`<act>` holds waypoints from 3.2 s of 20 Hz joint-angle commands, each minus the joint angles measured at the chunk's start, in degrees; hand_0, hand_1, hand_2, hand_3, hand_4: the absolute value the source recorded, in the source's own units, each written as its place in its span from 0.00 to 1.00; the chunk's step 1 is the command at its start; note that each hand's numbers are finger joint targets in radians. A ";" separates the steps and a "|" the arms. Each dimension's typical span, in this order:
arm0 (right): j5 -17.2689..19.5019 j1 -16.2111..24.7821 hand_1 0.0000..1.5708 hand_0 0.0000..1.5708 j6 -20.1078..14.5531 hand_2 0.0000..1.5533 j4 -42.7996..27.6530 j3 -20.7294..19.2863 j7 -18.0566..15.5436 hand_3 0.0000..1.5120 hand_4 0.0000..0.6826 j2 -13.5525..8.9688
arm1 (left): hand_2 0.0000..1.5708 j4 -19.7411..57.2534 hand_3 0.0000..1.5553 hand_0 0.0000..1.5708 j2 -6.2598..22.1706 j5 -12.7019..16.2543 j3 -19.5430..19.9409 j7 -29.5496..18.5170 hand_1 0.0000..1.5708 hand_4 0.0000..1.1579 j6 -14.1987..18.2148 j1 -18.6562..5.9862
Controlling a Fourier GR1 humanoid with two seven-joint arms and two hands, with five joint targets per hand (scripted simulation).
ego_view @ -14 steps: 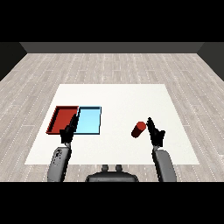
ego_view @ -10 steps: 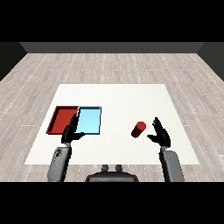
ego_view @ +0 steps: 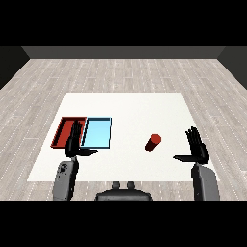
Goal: Pick the red can and put it in the red box
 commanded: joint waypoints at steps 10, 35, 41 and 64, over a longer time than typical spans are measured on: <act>1.57 -3.57 0.00 0.00 7.55 0.00 12.02 -3.17 -9.66 0.00 0.00 -0.97 | 0.00 3.51 0.00 0.00 -1.37 0.68 0.18 -9.92 0.00 0.00 -2.41 2.18; 3.80 -9.09 0.00 0.00 1.76 0.00 12.60 5.34 -0.89 0.00 0.00 9.07 | 0.00 1.75 0.00 0.00 -4.08 1.08 -1.29 -7.38 0.00 0.00 0.09 0.74; 2.98 -13.74 0.00 0.00 2.48 0.00 20.25 5.29 -1.17 0.00 0.00 9.36 | 0.00 1.27 0.00 0.00 -3.80 1.10 -0.85 -7.04 0.00 0.00 0.72 -0.26; 3.33 -21.78 0.00 0.00 5.02 0.00 39.80 5.39 -10.22 0.00 0.00 9.61 | 0.00 -1.48 0.00 0.00 -0.42 4.33 1.80 -4.29 0.00 0.00 -2.83 1.81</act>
